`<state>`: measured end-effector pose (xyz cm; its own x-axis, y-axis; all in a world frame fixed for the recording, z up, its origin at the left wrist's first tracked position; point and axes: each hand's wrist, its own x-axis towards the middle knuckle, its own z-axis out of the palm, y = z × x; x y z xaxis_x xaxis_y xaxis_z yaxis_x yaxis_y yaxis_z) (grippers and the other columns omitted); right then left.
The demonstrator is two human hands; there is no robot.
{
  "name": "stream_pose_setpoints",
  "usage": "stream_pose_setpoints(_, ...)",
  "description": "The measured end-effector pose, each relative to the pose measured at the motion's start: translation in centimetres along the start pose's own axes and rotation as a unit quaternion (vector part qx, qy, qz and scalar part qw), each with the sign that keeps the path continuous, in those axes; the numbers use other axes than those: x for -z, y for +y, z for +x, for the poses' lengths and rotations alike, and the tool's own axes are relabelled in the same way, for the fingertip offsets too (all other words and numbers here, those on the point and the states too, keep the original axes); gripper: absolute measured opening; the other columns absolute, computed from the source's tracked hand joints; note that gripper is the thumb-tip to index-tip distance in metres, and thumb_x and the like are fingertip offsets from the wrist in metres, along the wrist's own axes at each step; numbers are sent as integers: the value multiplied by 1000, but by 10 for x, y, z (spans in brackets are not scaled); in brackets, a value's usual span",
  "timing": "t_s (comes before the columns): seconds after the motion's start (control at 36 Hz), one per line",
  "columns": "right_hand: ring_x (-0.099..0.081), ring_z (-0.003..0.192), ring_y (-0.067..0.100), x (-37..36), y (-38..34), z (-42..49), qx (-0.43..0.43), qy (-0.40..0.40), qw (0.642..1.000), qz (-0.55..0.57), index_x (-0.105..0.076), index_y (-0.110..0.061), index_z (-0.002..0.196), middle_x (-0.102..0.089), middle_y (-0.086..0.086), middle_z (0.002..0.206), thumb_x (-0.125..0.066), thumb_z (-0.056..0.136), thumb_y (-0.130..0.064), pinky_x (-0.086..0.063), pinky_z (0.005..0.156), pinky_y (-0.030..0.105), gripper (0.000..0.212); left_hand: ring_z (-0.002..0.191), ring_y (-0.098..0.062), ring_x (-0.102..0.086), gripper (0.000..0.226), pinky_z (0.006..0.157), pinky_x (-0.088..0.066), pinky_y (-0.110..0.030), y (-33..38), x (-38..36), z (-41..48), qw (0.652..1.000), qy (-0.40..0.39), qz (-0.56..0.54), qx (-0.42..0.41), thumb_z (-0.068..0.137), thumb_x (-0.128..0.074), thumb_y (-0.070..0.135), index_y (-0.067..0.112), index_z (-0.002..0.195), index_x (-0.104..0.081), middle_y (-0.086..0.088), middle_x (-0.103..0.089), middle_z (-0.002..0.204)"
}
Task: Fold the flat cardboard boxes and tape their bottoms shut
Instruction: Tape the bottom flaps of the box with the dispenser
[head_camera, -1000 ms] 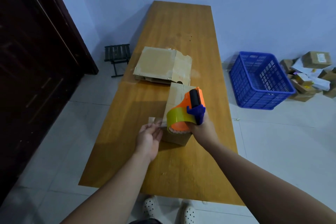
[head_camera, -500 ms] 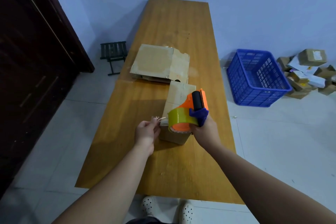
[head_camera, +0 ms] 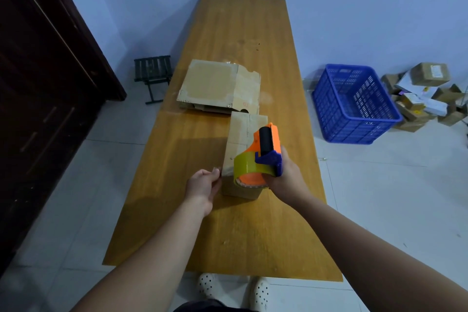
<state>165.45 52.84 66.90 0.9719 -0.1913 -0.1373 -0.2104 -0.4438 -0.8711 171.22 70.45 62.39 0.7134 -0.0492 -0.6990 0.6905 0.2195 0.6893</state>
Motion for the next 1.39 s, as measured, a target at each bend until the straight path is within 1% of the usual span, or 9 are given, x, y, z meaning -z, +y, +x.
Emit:
stream_pose_setpoints(0.36,-57,81,10,-1,1,-5,17,4,999,-34,-39,-26,109,-54,-13,88,-55,89,-2,-49,65,22,35,96,-22,-59,18,77,-52,-27,-4,3,-4,999,-26,-10,-23,93,-53,3,5,75,-50,-13,-60,93)
stream_pose_setpoints(0.47,-56,81,8,-3,1,-5,9,0,1000,-29,-38,-26,109,-53,-14,88,-56,90,-3,-45,63,17,35,95,-22,-59,9,83,-52,-29,-5,3,0,999,-19,38,-19,94,-53,8,1,89,-55,-14,-60,97)
stream_pose_setpoints(0.67,-58,86,9,-3,0,-5,4,1,1000,-18,-40,-25,111,-54,-13,92,-57,90,-5,-49,66,20,34,119,-28,-50,40,106,-34,-41,-10,3,6,993,-10,43,113,87,-63,32,7,118,-56,-8,-57,121)
stream_pose_setpoints(0.89,-56,79,6,-3,-3,-6,-6,2,1000,-16,-37,-26,112,-52,-14,89,-57,91,-6,-43,59,14,36,125,-30,-46,50,106,-38,-41,-12,2,11,989,-18,66,128,88,-61,42,11,126,-53,-11,-54,129)
stream_pose_setpoints(1.03,-55,76,4,-1,-5,-6,-7,-4,999,-34,-36,-27,111,-51,-16,86,-54,91,-4,-41,58,12,35,102,-29,-54,28,84,-45,-36,-29,2,12,961,156,220,-50,92,-42,-2,7,116,-52,-16,-56,121)
stream_pose_setpoints(1.14,-54,75,3,0,-4,-4,-13,-4,999,-37,-36,-28,109,-51,-16,85,-54,91,-4,-41,55,10,35,113,-13,-53,43,90,-44,-22,-31,-3,-16,917,109,304,-234,94,-40,-3,19,129,-53,2,-55,128)
stream_pose_setpoints(1.25,-52,73,1,0,-4,-5,-21,-6,999,-30,-36,-26,110,-49,-17,84,-54,92,-5,-40,52,7,33,89,8,-47,48,66,-35,5,-43,-5,-28,912,56,325,-245,96,-42,2,21,141,-43,10,-51,125)
stream_pose_setpoints(1.33,-52,71,2,0,-3,-5,-20,-2,999,-30,-35,-27,109,-48,-17,83,-54,92,-5,-40,52,8,34,94,-3,-52,48,80,-42,-15,-43,-2,-24,893,32,404,-198,96,-43,8,26,141,-42,8,-55,118)
stream_pose_setpoints(1.39,-51,69,2,0,-2,-4,-22,-3,999,-33,-36,-25,107,-48,-16,81,-54,92,-5,-40,51,7,30,103,-7,-52,60,83,-45,-23,-38,3,-21,880,16,442,-171,95,-45,9,31,148,-26,2,-48,134)
